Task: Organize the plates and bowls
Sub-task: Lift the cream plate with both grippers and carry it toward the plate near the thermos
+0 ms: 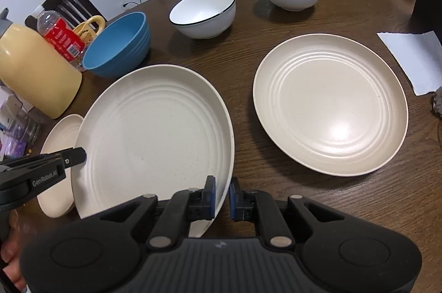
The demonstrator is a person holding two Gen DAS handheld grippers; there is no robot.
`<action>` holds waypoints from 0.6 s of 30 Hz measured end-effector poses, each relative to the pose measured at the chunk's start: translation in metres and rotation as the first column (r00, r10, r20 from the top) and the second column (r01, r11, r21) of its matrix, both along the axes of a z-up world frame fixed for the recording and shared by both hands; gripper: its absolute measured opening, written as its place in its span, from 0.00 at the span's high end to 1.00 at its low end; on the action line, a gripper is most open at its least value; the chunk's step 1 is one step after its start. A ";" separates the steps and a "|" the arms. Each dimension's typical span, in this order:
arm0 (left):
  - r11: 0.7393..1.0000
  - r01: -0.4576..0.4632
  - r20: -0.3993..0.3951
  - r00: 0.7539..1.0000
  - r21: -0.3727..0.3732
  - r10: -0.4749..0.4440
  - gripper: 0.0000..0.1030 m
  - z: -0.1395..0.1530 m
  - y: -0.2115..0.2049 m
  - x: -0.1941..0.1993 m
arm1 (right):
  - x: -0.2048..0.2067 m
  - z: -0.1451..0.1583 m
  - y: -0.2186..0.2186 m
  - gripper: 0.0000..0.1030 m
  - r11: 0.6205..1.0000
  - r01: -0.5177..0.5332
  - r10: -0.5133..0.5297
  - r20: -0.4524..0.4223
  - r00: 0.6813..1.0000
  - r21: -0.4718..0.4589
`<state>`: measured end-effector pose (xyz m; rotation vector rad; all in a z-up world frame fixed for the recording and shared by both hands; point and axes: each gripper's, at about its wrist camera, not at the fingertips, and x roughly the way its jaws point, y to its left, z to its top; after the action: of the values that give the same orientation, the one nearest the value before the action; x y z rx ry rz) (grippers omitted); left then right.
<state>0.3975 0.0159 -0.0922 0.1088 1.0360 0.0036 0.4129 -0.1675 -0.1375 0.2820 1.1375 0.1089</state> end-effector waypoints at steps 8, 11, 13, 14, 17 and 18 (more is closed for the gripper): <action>1.000 -0.026 0.012 1.000 0.000 0.026 0.93 0.007 0.000 -0.019 | -0.013 0.008 0.000 0.91 1.000 -0.028 0.028 0.010 1.000 -0.003; 0.999 -0.036 0.015 0.999 0.001 0.036 0.93 0.009 0.000 -0.026 | -0.018 0.010 0.000 0.91 0.999 -0.038 0.038 0.012 0.999 -0.004; 0.999 -0.043 0.017 0.999 0.001 0.043 0.93 0.010 -0.001 -0.031 | -0.021 0.011 0.000 0.91 0.999 -0.045 0.045 0.013 0.999 -0.005; 0.999 -0.046 0.018 0.999 0.001 0.046 0.93 0.011 0.000 -0.033 | -0.023 0.011 0.000 0.91 0.999 -0.049 0.049 0.014 0.999 -0.005; 0.998 -0.056 0.021 0.998 -0.001 0.056 0.93 0.013 -0.001 -0.039 | -0.027 0.013 -0.001 0.91 0.998 -0.060 0.060 0.017 0.998 -0.007; 0.998 -0.059 0.022 0.998 -0.001 0.059 0.93 0.013 -0.001 -0.041 | -0.029 0.014 -0.001 0.91 0.998 -0.063 0.063 0.018 0.998 -0.008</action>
<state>0.3565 0.0151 -0.0792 0.0773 1.0165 0.0585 0.3841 -0.1685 -0.1236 0.2383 1.1285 0.1627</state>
